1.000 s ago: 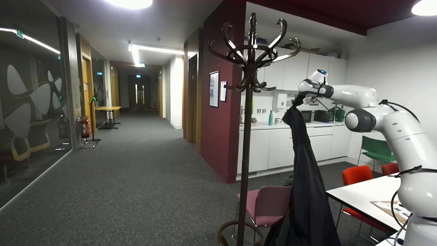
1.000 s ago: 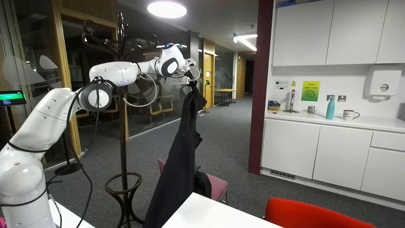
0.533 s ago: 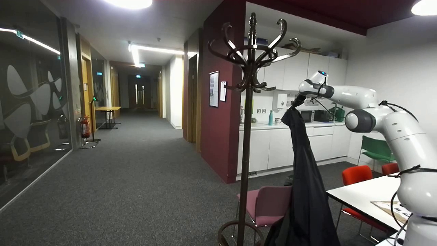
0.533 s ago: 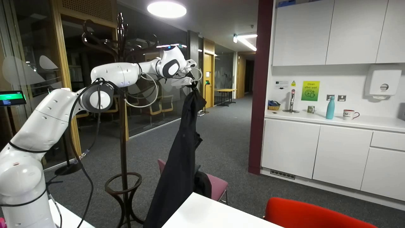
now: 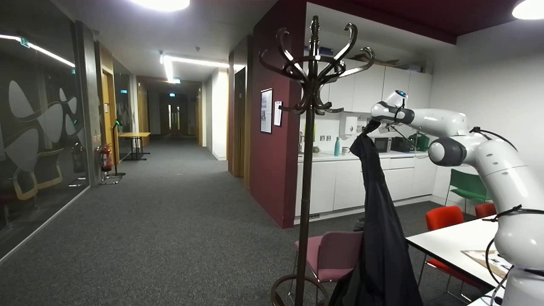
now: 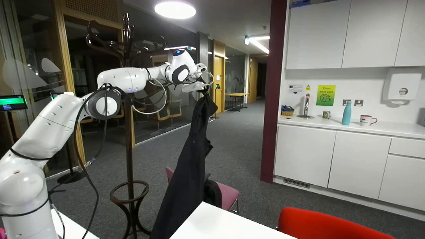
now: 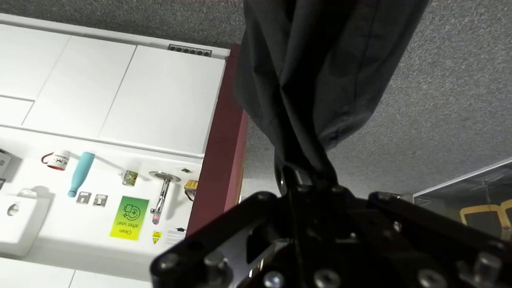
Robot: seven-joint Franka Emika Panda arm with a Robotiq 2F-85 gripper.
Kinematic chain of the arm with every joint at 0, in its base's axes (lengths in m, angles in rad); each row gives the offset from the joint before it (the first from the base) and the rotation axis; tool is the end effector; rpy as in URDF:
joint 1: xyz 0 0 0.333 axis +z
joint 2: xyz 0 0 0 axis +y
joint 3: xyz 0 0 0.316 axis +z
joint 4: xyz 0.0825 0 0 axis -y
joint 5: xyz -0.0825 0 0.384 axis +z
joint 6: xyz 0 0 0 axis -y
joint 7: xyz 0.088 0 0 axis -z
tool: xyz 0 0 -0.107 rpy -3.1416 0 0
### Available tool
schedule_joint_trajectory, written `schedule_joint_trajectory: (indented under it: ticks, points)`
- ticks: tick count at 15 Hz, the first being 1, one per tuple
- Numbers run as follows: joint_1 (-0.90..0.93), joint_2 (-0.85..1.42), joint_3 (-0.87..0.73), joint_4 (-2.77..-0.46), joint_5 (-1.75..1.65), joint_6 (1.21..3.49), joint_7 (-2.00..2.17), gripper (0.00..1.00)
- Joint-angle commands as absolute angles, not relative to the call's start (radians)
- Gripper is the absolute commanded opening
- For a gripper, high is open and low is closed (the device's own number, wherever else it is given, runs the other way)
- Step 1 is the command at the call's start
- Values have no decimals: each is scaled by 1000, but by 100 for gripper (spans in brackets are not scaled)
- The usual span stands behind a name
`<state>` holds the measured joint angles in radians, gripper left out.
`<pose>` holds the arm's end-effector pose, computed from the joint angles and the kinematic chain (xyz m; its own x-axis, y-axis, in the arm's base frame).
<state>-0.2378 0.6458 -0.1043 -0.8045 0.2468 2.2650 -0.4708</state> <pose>0.7339 -0.2161 0.6561 0.6771 0.1399 0.7225 0.0283 -0.9860 0.1644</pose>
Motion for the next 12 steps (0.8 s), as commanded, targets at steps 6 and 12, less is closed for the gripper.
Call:
schedule_joint_trajectory:
  ticks: [6,12]
  points:
    - [-264,672,-89,-743,277,2283,-482,29]
    - [-277,673,-87,-723,295,2280,-480,71]
